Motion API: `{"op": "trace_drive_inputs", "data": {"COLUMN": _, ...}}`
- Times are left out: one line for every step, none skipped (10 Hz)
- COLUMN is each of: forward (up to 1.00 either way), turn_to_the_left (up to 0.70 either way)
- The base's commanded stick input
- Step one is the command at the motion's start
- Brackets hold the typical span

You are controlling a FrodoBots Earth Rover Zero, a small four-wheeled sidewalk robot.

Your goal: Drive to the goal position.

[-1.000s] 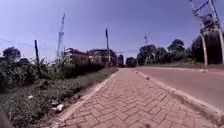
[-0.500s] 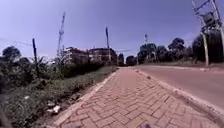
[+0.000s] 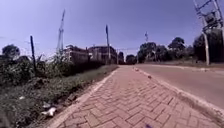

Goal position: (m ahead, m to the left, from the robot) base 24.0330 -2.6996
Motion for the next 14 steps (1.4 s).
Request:
{"op": "trace_drive_inputs", "data": {"forward": 0.3, "turn_to_the_left": 0.0}}
{"op": "trace_drive_inputs", "data": {"forward": 0.3, "turn_to_the_left": 0.0}}
{"op": "trace_drive_inputs", "data": {"forward": 0.3, "turn_to_the_left": 0.0}}
{"op": "trace_drive_inputs", "data": {"forward": 0.3, "turn_to_the_left": 0.0}}
{"op": "trace_drive_inputs", "data": {"forward": 0.3, "turn_to_the_left": 0.0}}
{"op": "trace_drive_inputs", "data": {"forward": 0.3, "turn_to_the_left": 0.0}}
{"op": "trace_drive_inputs", "data": {"forward": 0.3, "turn_to_the_left": 0.0}}
{"op": "trace_drive_inputs", "data": {"forward": 0.3, "turn_to_the_left": 0.0}}
{"op": "trace_drive_inputs", "data": {"forward": 0.3, "turn_to_the_left": 0.0}}
{"op": "trace_drive_inputs", "data": {"forward": 0.3, "turn_to_the_left": 0.0}}
{"op": "trace_drive_inputs", "data": {"forward": 0.3, "turn_to_the_left": 0.0}}
{"op": "trace_drive_inputs", "data": {"forward": 0.3, "turn_to_the_left": 0.0}}
{"op": "trace_drive_inputs", "data": {"forward": 0.3, "turn_to_the_left": 0.0}}
{"op": "trace_drive_inputs", "data": {"forward": 0.3, "turn_to_the_left": 0.0}}
